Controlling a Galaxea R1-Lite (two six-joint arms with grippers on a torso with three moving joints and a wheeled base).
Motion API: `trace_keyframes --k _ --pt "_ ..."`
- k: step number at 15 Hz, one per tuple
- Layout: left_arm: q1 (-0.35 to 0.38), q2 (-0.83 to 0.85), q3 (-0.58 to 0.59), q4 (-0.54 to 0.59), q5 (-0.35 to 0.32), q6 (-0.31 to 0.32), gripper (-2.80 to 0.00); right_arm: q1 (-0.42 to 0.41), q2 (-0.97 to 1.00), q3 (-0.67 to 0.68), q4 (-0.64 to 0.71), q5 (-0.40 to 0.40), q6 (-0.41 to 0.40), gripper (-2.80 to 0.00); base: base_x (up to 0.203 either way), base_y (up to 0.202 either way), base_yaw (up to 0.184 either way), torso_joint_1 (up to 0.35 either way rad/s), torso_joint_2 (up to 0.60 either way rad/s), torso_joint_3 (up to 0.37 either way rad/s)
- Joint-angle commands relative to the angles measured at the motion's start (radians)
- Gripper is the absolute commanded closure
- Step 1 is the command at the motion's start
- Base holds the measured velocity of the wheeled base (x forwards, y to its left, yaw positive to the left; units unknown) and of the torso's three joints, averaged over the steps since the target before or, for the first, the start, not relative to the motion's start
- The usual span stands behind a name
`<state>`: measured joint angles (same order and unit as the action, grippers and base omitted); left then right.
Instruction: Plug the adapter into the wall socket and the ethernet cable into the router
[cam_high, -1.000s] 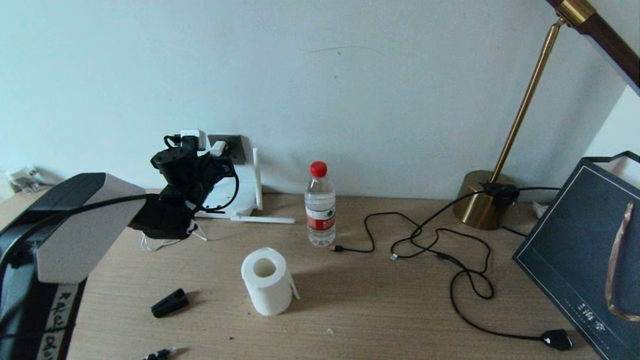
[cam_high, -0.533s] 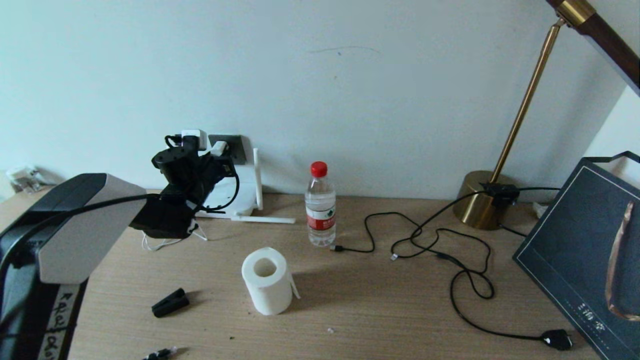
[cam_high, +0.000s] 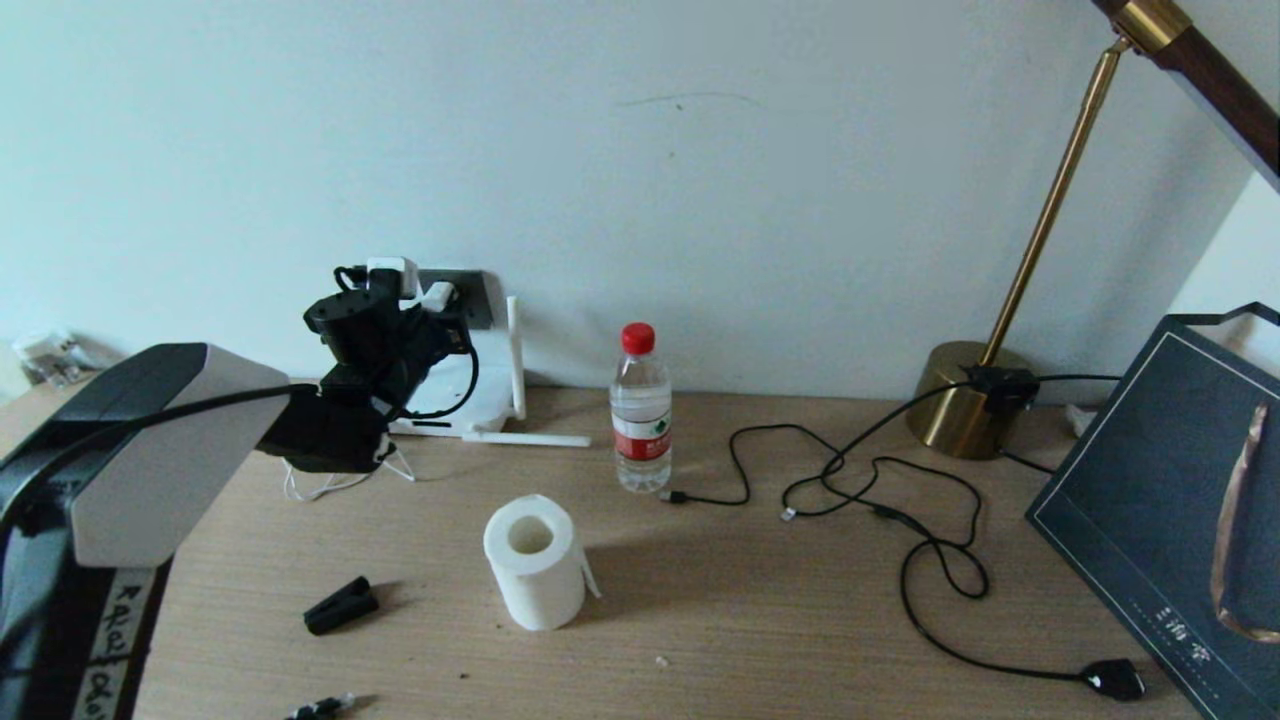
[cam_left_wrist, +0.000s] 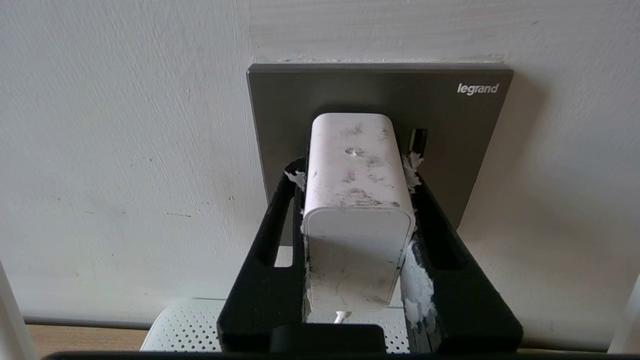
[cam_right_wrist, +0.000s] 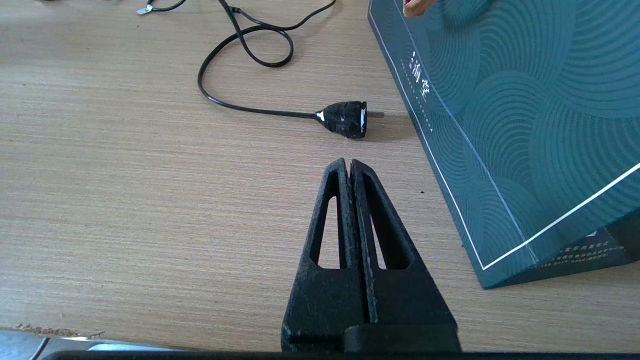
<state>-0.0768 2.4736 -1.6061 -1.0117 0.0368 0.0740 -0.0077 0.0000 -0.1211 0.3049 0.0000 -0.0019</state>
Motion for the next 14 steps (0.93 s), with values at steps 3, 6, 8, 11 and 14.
trace_keyframes --k 3,6,8,11,14 --pt "0.0 0.01 -0.006 -0.015 0.0 0.001 0.0 0.0 0.0 0.0 0.002 0.0 0.0 0.0 0.0 0.0 0.0 0.0 0.0 0.0" --pt "0.0 0.022 -0.004 -0.015 0.0 0.001 0.0 0.0 0.0 0.0 0.002 0.0 0.0 0.0 0.0 0.0 0.0 0.0 0.0 0.0" --pt "0.0 0.025 -0.008 -0.01 0.0 0.001 0.0 0.0 0.0 0.0 0.002 0.0 0.0 0.0 0.0 0.0 0.0 0.0 0.0 0.0" --pt "0.0 0.025 -0.034 0.002 0.0 0.001 0.0 0.0 0.002 0.0 0.002 0.0 0.0 0.0 0.0 0.0 0.0 0.0 0.0 0.0" --pt "0.0 0.026 -0.058 0.03 0.0 0.001 0.0 0.0 0.0 0.0 0.002 0.0 0.0 0.0 0.0 0.0 0.0 0.0 0.0 0.0"
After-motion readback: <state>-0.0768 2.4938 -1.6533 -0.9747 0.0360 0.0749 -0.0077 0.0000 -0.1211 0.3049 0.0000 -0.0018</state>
